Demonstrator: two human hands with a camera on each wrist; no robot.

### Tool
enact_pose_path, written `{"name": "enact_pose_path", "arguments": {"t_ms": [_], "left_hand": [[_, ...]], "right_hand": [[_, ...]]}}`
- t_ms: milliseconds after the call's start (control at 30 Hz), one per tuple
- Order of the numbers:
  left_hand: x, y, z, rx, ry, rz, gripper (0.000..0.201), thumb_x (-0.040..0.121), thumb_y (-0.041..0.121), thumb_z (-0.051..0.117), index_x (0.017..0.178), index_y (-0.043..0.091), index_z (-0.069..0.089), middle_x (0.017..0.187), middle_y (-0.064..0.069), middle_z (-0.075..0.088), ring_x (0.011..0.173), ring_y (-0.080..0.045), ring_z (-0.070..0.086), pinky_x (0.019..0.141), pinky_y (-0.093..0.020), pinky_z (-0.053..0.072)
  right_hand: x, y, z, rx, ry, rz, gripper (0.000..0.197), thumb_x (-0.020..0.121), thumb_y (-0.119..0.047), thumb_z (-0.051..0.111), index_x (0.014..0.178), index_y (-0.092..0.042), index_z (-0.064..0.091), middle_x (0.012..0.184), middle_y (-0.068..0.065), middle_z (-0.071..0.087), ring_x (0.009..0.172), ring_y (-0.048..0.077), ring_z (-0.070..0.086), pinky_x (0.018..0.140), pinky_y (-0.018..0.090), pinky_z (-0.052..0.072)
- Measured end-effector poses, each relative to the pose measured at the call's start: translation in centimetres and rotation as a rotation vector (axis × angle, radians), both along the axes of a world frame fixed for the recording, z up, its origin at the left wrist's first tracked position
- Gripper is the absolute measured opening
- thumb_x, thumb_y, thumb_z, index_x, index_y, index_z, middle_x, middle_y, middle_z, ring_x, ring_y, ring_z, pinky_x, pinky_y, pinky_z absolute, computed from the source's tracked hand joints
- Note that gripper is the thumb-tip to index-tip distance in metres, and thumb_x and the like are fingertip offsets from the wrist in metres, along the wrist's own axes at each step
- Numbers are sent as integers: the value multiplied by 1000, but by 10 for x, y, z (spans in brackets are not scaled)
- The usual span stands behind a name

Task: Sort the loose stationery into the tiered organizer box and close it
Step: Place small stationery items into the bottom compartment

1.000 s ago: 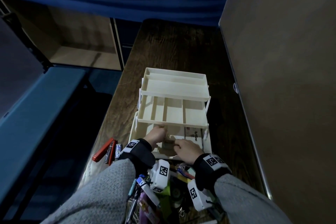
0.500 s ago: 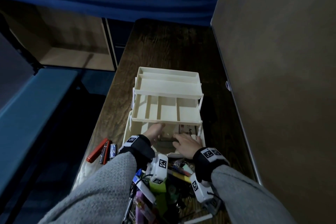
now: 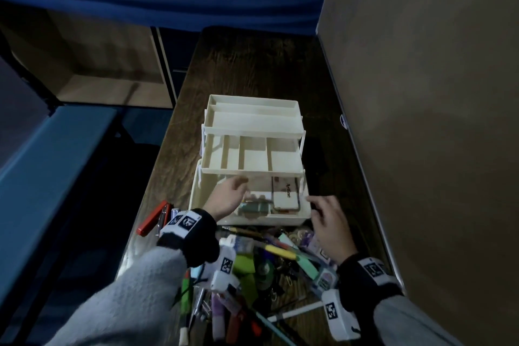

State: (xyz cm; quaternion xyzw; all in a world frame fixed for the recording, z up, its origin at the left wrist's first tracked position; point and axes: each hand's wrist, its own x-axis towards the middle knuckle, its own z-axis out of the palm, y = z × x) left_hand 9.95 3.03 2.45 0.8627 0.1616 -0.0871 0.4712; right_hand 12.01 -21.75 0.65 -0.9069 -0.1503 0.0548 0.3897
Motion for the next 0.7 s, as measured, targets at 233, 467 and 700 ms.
{"name": "enact_pose_path", "arguments": {"t_ms": [233,467,700], "left_hand": [[-90,-16,-5,74,-91,-194,20,97,19,47,99,19,67,90,4,71,78,-12,65,74,-31,53],[-116,-28,-27,213,-37,-205,21,93,14,48,100,19,67,90,5,72,85,-14,65,74,-29,48],[-131,-24,-31,189,-15,-202,21,95,14,48,102,17,67,96,3,70,81,-10,62,70,-25,49]], "right_hand": [[-35,-80,-30,-92,81,-209,26,94,1,45,106,-9,65,99,9,51,93,27,55,82,31,44],[-64,-93,-63,-60,290,-278,26,90,4,46,96,-15,62,96,14,60,91,33,60,85,46,51],[-75,-84,-64,-73,332,-242,23,92,1,45,99,-13,61,101,10,53,93,28,58,87,49,51]]}}
